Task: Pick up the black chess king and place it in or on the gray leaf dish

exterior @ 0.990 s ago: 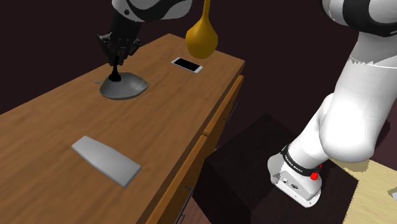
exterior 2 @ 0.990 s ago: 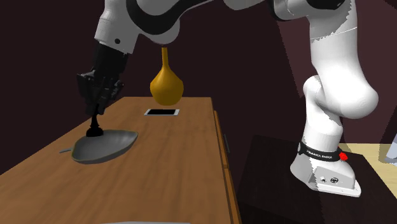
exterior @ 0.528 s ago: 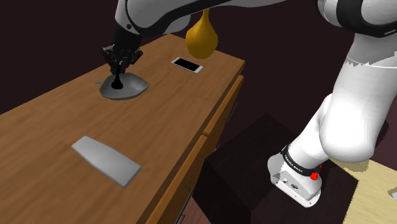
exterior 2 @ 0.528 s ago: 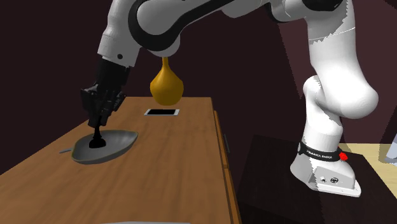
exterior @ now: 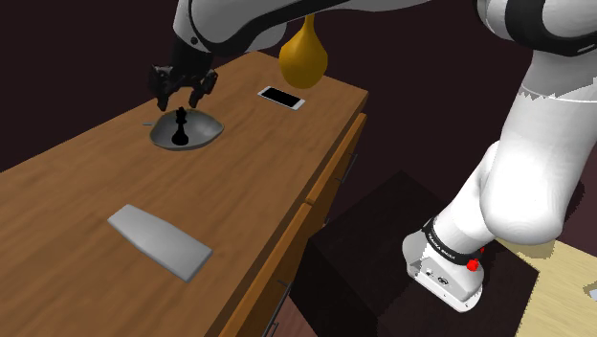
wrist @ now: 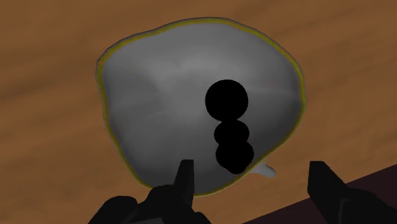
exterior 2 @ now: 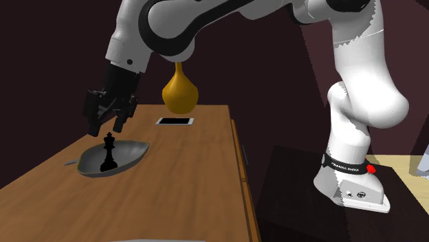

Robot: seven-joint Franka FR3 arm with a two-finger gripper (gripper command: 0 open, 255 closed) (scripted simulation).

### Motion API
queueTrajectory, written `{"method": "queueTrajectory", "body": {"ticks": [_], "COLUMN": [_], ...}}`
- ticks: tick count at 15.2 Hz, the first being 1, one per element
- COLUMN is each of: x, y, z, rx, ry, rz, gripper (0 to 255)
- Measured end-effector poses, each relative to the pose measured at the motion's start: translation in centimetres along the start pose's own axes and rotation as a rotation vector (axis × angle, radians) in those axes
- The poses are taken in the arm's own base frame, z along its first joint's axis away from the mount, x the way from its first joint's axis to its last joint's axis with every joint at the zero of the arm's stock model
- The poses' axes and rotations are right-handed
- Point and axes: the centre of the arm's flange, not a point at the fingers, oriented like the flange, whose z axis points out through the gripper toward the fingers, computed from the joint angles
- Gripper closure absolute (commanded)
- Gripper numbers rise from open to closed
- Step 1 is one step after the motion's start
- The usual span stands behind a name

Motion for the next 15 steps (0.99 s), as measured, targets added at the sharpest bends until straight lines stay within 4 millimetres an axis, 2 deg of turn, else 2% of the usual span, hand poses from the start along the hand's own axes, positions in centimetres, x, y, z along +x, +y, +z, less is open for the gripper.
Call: {"method": "queueTrajectory", "body": {"ticks": [4, 9, 15], "x": [0.0, 0.0, 0.0], "y": [0.0, -0.1, 0.0], "z": [0.0, -4.5, -5.0], "rx": [0.0, 0.0, 0.0], "ry": [0.0, 0.001, 0.0], "rz": [0.0, 0.0, 0.0], "gripper": [0, 0, 0]}}
